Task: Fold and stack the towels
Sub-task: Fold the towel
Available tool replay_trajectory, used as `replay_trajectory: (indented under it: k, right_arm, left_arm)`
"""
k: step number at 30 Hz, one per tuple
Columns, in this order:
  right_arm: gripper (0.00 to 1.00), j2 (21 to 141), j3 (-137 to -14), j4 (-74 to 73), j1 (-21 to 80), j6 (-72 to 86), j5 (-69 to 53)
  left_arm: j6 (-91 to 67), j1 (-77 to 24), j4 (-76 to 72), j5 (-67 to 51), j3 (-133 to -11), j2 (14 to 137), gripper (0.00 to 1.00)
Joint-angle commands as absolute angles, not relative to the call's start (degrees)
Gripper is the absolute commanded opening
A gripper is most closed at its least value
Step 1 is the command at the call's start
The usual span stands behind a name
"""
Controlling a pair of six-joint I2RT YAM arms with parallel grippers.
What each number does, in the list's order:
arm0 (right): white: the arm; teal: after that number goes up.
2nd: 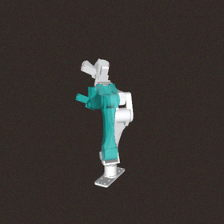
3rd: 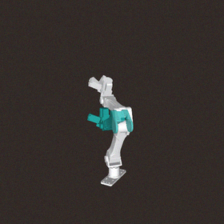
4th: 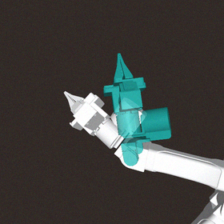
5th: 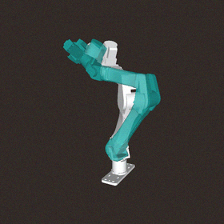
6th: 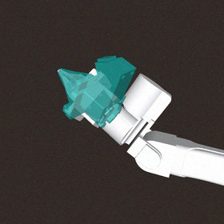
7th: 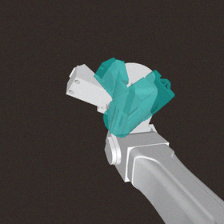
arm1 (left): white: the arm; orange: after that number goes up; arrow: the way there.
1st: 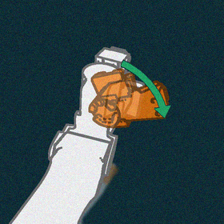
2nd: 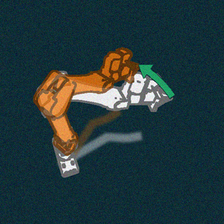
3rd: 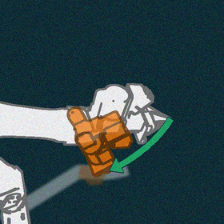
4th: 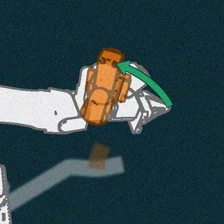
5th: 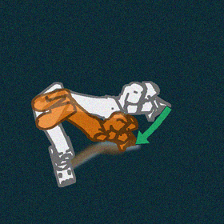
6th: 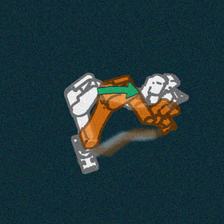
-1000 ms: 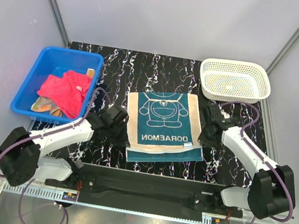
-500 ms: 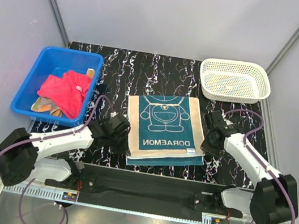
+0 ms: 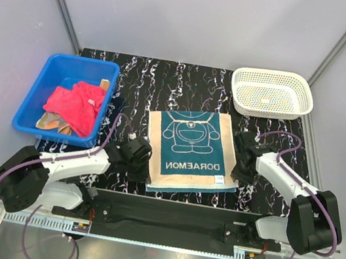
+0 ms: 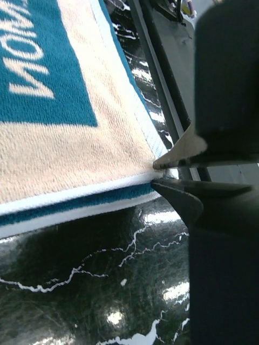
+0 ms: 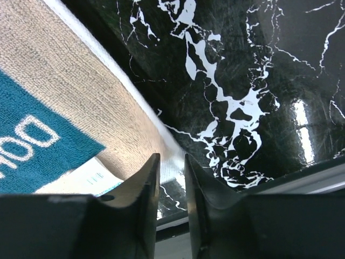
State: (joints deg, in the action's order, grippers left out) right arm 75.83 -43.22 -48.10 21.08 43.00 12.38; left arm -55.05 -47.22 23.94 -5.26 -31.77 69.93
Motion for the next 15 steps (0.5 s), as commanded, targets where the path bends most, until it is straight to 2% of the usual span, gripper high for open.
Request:
replay_trajectory:
  k: [1, 6, 15]
  right_arm:
    - [0.32, 73.66, -45.44, -50.36, 20.74, 44.30, 12.83]
    - [0.33, 74.44, -46.05, -48.08, 20.65, 43.77, 11.43]
    - [0.29, 76.99, -38.77, -40.17, 21.35, 47.45, 6.07]
  left_arm:
    - [-53.79, -47.64, 27.31, -2.38, -33.74, 68.65, 0.18]
    - [-52.65, -47.81, 30.85, -0.09, -36.56, 66.27, 0.29]
    - [-52.82, -48.43, 22.14, -2.38, -35.07, 71.01, 0.31]
